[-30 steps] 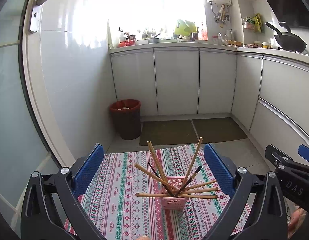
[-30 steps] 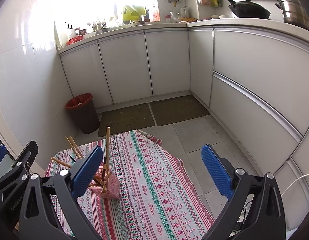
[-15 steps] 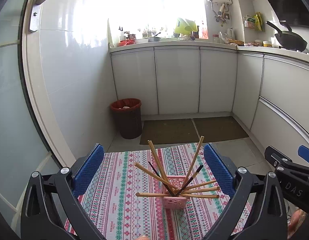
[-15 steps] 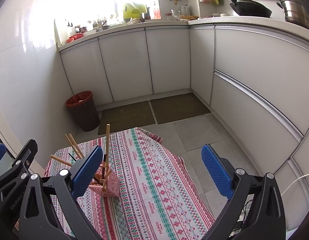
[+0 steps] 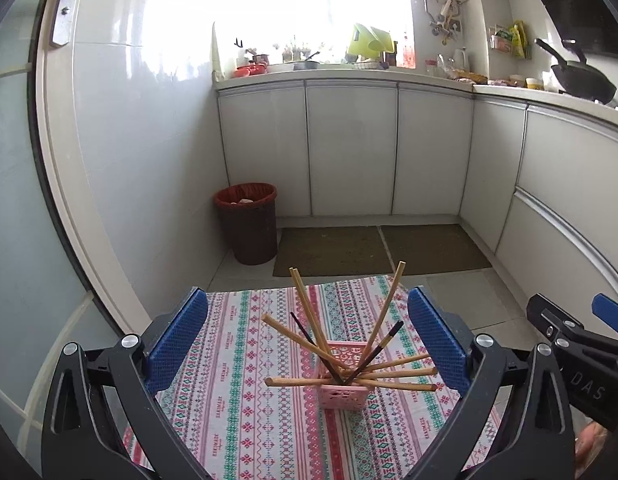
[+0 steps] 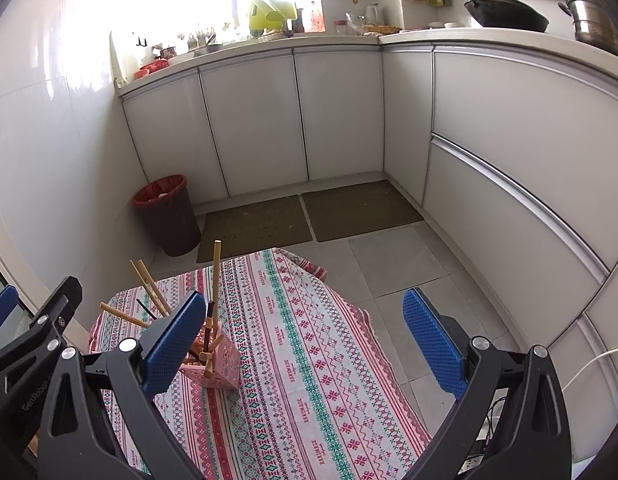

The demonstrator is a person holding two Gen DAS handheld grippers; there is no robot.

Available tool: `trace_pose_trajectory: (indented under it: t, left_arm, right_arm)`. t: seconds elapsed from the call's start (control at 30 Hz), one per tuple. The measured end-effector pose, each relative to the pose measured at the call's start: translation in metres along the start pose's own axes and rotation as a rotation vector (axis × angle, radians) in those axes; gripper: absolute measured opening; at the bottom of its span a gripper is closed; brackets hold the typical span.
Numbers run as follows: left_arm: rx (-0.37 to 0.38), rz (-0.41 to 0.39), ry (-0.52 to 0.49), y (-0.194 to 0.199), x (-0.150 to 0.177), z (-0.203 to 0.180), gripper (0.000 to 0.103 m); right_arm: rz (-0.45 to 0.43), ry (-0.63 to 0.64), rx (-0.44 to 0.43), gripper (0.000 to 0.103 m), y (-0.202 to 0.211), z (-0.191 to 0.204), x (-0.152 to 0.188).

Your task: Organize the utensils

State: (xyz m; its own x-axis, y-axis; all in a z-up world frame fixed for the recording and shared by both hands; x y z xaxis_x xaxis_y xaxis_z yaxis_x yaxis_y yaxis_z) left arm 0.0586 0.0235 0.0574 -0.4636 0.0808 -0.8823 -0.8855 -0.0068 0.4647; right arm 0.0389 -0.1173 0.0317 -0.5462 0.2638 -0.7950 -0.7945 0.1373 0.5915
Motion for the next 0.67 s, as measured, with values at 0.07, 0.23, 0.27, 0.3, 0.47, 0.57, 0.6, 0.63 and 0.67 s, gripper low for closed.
trace_pose_trajectory:
  t: [0.07,0.23,0.27,0.3,0.47,0.57,0.6,0.63,0.67]
  left_arm:
    - [-0.003,-0.014,-0.017,0.0016,0.0001,-0.0017,0.095]
    - [0.001,-0.051,-0.043,0.0073,-0.0008,-0.0082,0.090]
    - [0.001,-0.054,-0.048,0.0078,-0.0006,-0.0092,0.089]
    - [0.002,-0.053,-0.050,0.0077,-0.0004,-0.0099,0.089]
    - [-0.005,-0.042,-0.005,0.0065,-0.0019,-0.0040,0.096]
    - [-0.001,-0.036,0.015,0.0086,-0.0040,-0.0016,0.096]
    - [-0.001,-0.036,0.011,0.0090,-0.0046,-0.0021,0.096]
    - [-0.003,-0.035,0.002,0.0089,-0.0049,-0.0032,0.096]
    - [-0.006,-0.033,-0.001,0.0086,-0.0046,-0.0039,0.096]
  right_arm:
    - [0.003,-0.003,-0.001,0.096,-0.0003,-0.0007,-0.0005]
    - [0.010,-0.003,-0.001,0.096,-0.0020,-0.0015,-0.0007]
    - [0.010,-0.003,0.000,0.096,-0.0021,-0.0016,-0.0005]
    - [0.009,-0.003,0.000,0.096,-0.0019,-0.0017,-0.0004]
    - [0.005,-0.011,0.004,0.096,-0.0014,-0.0034,-0.0014]
    - [0.007,-0.013,0.003,0.096,-0.0019,-0.0040,-0.0019]
    - [0.007,-0.013,0.003,0.096,-0.0020,-0.0040,-0.0018]
    - [0.007,-0.012,0.003,0.096,-0.0020,-0.0043,-0.0022]
    - [0.007,-0.011,0.003,0.096,-0.0020,-0.0043,-0.0022]
Point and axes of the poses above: each gripper's, at about its wrist camera, not at the fingertips, and y roughly against the way its jaws point, z to its left, x to its underside, the point moved 1 cm from there along -y, roughly the way its jaws point, and after that the axes turned 1 degree about -y, right-handed, at the moved point
